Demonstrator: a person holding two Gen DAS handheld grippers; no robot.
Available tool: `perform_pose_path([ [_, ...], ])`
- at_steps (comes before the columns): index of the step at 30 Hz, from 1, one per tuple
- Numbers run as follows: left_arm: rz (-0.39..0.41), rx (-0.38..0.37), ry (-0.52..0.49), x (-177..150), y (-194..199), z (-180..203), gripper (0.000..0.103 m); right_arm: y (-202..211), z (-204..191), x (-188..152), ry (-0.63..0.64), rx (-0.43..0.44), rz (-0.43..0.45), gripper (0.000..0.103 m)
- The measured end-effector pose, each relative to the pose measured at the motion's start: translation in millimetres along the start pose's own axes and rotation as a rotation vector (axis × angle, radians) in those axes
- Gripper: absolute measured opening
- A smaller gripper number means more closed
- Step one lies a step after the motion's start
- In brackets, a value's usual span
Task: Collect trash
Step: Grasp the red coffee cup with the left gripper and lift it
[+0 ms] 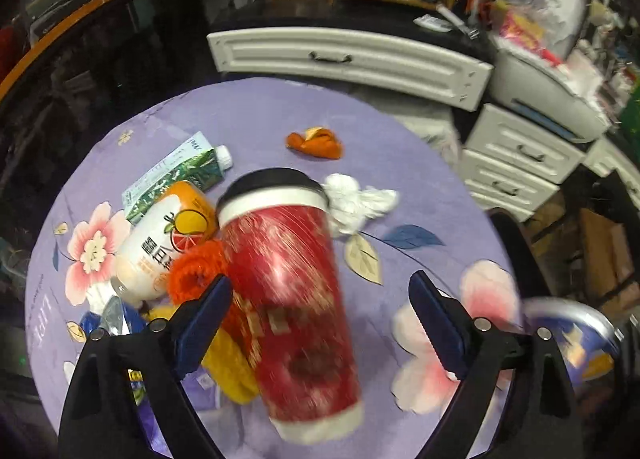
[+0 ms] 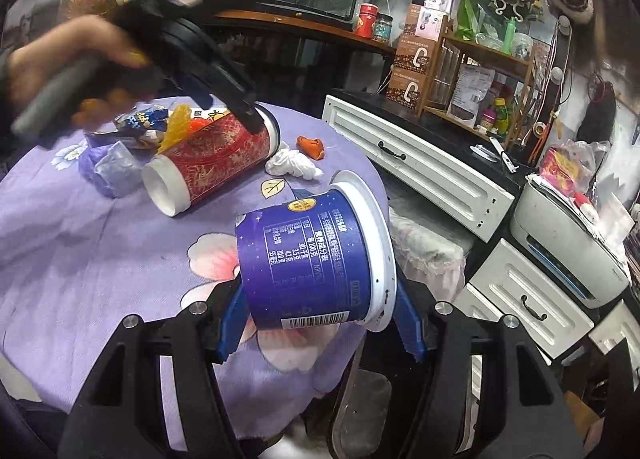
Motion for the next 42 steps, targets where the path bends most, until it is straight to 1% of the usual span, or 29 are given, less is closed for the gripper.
perform_pose_path([
  [5, -0.064, 0.048, -0.001, 5, -26, -7, 0.086, 5, 0, -9, -0.021, 0.016, -0.003, 0.062],
  [6, -0.086, 0.070, -0.004, 6, -33, -10, 0.086, 5, 2, -10, -0.026, 0.017, -0.002, 0.062],
  [10, -0.115, 0.136, -0.028, 10, -47, -16, 0.084, 4, 5, -17, -0.049, 0.023, -0.007, 0.062],
  [11, -0.125, 0.145, -0.032, 10, -51, -18, 0.082, 4, 6, -19, -0.060, 0.024, -0.008, 0.062],
  [14, -0.150, 0.175, -0.051, 9, -59, -21, 0.082, 5, 9, -21, -0.081, 0.026, -0.007, 0.062],
  [16, -0.154, 0.183, -0.055, 9, -59, -21, 0.082, 5, 10, -24, -0.087, 0.024, -0.006, 0.062],
  [18, -0.156, 0.179, -0.053, 10, -57, -22, 0.082, 7, 10, -25, -0.092, 0.025, -0.007, 0.062],
  [20, -0.140, 0.164, -0.041, 12, -52, -20, 0.082, 11, 11, -25, -0.101, 0.026, -0.001, 0.062],
  [23, -0.091, 0.099, 0.000, 14, -36, -16, 0.080, 17, 11, -25, -0.110, 0.025, 0.009, 0.062],
  [25, -0.032, 0.055, 0.018, 12, -17, -13, 0.080, 21, 12, -27, -0.115, 0.020, 0.015, 0.062],
  [26, -0.009, 0.047, 0.016, 11, -9, -12, 0.080, 24, 14, -28, -0.124, 0.020, 0.018, 0.062],
  [30, 0.139, 0.023, 0.008, -3, 35, -9, 0.080, 29, 17, -35, -0.144, 0.017, 0.018, 0.062],
  [34, 0.256, 0.024, 0.007, -22, 66, -5, 0.080, 29, 19, -41, -0.167, 0.020, 0.014, 0.062],
  [39, 0.360, 0.043, 0.009, -41, 88, 2, 0.080, 30, 25, -46, -0.191, 0.012, 0.014, 0.062],
  [42, 0.415, 0.046, 0.010, -46, 98, 9, 0.080, 30, 35, -53, -0.236, 0.002, 0.007, 0.062],
])
Point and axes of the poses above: each gripper's, at about its wrist camera, not at the fingertips, and y roughly against the way its jaws point, z to its right, x to its top, the point moved 10 cm from there along -y, roughly the way its jaws point, and after that the axes turned 1 degree about -z, right-handed, at the moved point
